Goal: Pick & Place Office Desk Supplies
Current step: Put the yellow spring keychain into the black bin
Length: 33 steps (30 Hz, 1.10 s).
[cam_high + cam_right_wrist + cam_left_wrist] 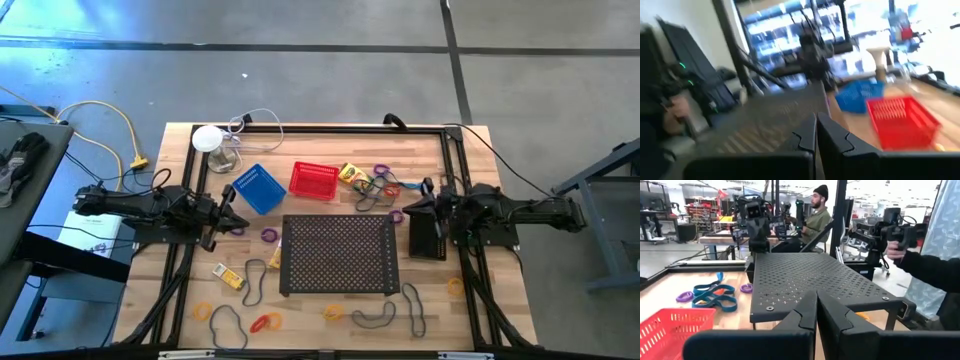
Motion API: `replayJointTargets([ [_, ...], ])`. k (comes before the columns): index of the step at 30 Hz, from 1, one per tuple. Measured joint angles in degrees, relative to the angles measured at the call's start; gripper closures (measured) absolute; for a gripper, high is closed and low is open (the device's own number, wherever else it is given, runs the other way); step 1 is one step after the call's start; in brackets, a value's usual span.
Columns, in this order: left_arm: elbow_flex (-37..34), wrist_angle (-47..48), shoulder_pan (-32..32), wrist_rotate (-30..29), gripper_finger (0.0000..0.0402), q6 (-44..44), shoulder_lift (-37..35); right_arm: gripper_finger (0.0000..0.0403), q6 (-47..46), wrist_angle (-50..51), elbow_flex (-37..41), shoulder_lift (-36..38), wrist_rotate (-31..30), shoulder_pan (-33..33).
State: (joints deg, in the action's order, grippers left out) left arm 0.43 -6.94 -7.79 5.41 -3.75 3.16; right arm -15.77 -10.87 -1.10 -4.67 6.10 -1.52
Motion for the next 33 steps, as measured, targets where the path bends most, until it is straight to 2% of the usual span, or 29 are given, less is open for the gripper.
replayJointTargets([
  [5,0.0,0.0,0.0,0.2,0.0401,-4.0,0.0,0.04,-0.2,-8.9,-0.2,0.0,5.9,0.0],
  [8,0.0,0.0,0.0,0.3,0.0401,-4.3,0.0,0.04,2.2,-8.8,-3.4,0.0,6.1,0.0],
  [14,0.0,0.0,0.0,-0.3,0.0401,-5.2,0.0,0.04,2.0,6.3,-16.5,-6.3,4.5,2.3],
  [19,0.0,0.0,0.0,-1.2,0.0401,-5.3,0.0,0.04,-1.5,21.7,-28.6,-17.4,-2.2,7.5],
  [25,0.0,0.1,0.0,-1.2,0.0401,-5.3,0.0,0.04,-14.9,37.0,-43.8,-33.4,-3.7,15.8],
  [29,0.0,0.1,0.0,-1.2,0.0401,-5.3,0.0,0.04,-29.5,44.3,-51.1,-42.9,-3.6,22.5],
  [33,0.0,0.1,0.0,-1.2,0.0401,-5.3,0.0,0.04,-50.1,50.7,-54.1,-50.5,-2.6,29.4],
])
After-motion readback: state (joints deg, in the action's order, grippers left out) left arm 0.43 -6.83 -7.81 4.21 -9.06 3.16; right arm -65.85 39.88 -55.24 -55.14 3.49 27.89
